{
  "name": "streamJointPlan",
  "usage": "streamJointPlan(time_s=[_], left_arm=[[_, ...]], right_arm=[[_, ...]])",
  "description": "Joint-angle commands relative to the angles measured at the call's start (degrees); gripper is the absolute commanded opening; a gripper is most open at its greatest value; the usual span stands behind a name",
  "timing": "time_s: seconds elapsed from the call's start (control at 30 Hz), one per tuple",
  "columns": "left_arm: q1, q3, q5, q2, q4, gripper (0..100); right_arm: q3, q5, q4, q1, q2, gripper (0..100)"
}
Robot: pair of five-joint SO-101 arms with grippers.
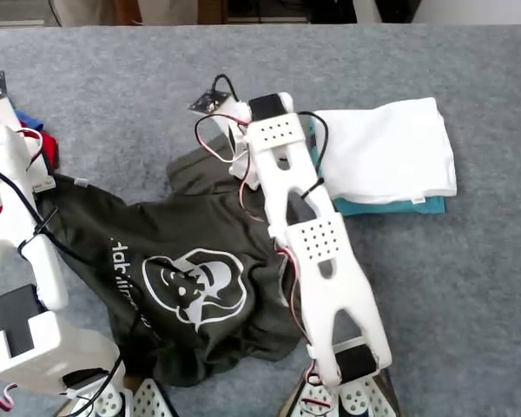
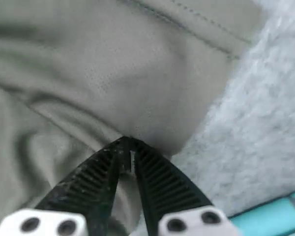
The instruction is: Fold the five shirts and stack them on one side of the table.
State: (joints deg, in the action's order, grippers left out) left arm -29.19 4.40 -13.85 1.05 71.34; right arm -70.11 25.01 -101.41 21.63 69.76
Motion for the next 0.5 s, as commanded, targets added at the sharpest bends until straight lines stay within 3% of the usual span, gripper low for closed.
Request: streamJointPlan(time_s=[0.0, 0.3, 0.47], left_arm=[[0.0, -1.1, -0.3, -2.9, -0.2, 2], [0.1, -4.0, -8.5, -12.9, 12.7, 2], [0.6, 1.8, -9.4, -19.4, 8.7, 2]], right_arm=[[12.4, -0.7, -1.1, -1.0, -6.1, 0.1], [28.9, 1.4, 4.0, -1.0, -20.4, 0.1], [25.1, 4.4, 6.0, -0.7, -24.8, 0.2]])
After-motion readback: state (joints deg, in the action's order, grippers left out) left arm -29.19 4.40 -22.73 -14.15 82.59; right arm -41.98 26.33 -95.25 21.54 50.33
